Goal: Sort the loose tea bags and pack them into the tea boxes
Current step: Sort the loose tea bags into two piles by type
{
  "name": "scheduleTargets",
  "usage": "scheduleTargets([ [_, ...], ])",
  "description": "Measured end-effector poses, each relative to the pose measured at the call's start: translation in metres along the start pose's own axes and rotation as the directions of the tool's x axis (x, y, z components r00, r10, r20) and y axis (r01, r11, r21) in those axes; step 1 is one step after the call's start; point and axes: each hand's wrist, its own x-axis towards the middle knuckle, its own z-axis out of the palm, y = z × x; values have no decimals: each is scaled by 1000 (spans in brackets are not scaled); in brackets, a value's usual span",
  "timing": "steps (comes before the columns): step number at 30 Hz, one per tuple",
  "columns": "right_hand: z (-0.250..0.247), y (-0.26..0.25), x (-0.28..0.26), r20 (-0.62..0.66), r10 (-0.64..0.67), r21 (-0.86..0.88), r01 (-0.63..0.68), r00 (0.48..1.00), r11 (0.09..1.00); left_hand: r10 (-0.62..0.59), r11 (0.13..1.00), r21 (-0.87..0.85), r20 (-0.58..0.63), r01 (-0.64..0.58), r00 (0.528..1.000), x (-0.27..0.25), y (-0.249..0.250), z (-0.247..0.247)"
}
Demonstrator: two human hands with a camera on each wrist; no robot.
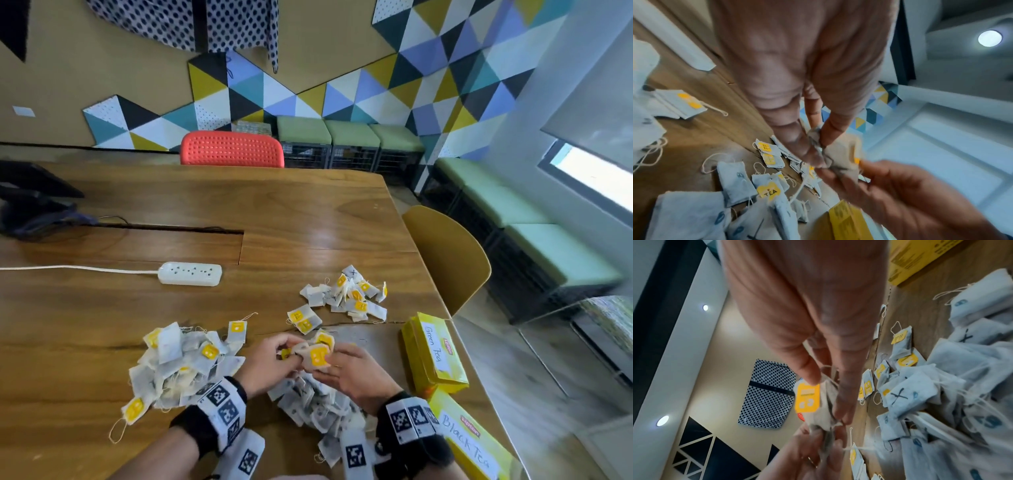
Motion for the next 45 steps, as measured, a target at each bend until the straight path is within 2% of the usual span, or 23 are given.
scheduleTargets([
  [1,2,1,-1,52,-28,6,28,998,1000,-51,995,-87,30,54,998,1,0,-4],
  [2,3,3,-1,66,-34,-78,40,997,996,-99,979,-171,72,110,992,2,-1,-8],
  [4,8,7,2,24,-20,-278,26,1000,960,-175,940,-268,153,211,973,2,-1,-15],
  [5,8,10,5,-15,-26,-323,19,1000,946,-191,927,-287,185,239,964,2,-2,-19],
  [8,15,15,11,-78,-56,-371,23,995,928,-154,943,-254,241,215,958,1,-3,-29],
  [12,27,19,17,-90,-91,-384,50,992,922,-107,963,-216,243,161,964,2,-3,-40],
  [17,31,19,21,-63,-109,-232,92,992,968,-103,951,-263,230,164,968,12,-11,-61],
  [18,31,19,22,-66,-113,-218,96,991,971,-82,955,-264,189,131,978,13,-13,-65],
  [20,34,19,22,-99,-115,-249,87,988,965,29,983,-184,56,-18,998,12,-15,-70],
  [22,37,22,22,-115,-93,-231,65,989,971,220,970,-96,-45,-224,974,9,-16,-72],
  [25,42,26,22,-128,-51,-89,40,990,995,494,869,13,-83,-495,865,3,-16,-74],
  [27,42,29,22,-161,-38,11,40,986,999,613,790,31,-83,-612,786,3,-17,-76],
  [28,42,30,23,-177,-36,38,43,984,998,641,766,24,-91,-642,762,3,-18,-77],
  [33,42,30,20,-160,-72,-27,68,985,997,687,721,0,-139,-693,714,7,-21,-78],
  [37,50,29,16,-97,-65,-58,59,993,997,721,690,19,-111,-724,684,12,-23,-77],
  [40,53,30,18,-103,-58,-175,39,993,984,743,668,34,-73,-743,665,14,-23,-75],
  [43,57,31,19,-150,-176,-285,128,973,950,721,693,48,-74,-719,689,15,-23,-74],
  [45,55,31,20,-179,-365,-447,255,914,857,657,753,41,-111,-657,746,16,-25,-74],
])
